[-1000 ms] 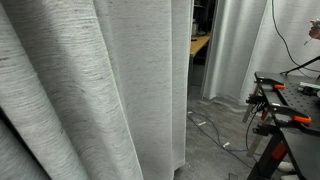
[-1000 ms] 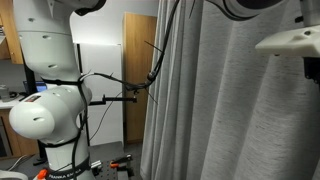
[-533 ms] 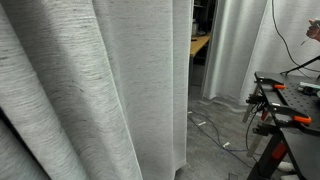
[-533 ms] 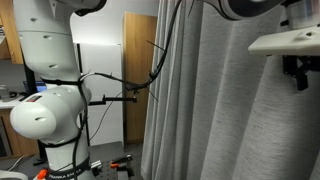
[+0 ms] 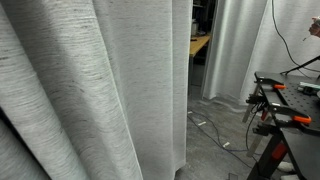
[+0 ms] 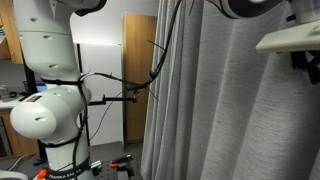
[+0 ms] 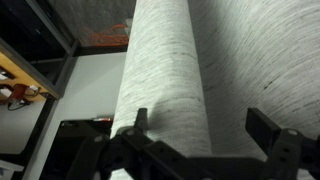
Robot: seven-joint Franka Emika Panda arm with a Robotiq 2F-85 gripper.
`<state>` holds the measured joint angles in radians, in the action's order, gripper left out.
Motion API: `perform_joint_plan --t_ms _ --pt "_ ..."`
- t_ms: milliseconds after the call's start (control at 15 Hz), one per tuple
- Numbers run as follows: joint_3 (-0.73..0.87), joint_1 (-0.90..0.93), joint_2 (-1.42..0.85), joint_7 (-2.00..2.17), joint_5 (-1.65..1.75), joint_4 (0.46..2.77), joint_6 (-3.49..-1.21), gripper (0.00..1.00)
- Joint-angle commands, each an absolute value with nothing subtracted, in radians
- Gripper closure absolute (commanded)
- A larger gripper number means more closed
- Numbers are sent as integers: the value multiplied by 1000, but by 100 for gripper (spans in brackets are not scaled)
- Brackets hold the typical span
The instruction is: Open the grey curtain
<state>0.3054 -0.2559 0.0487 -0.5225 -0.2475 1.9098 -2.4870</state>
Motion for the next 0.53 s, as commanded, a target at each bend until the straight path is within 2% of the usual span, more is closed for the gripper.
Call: perform_joint_plan --t_ms 0,467 --pt "317 -263 24 -551 -275 1883 -2572 0" --pt "319 -269 28 -549 -277 1925 -2636 1"
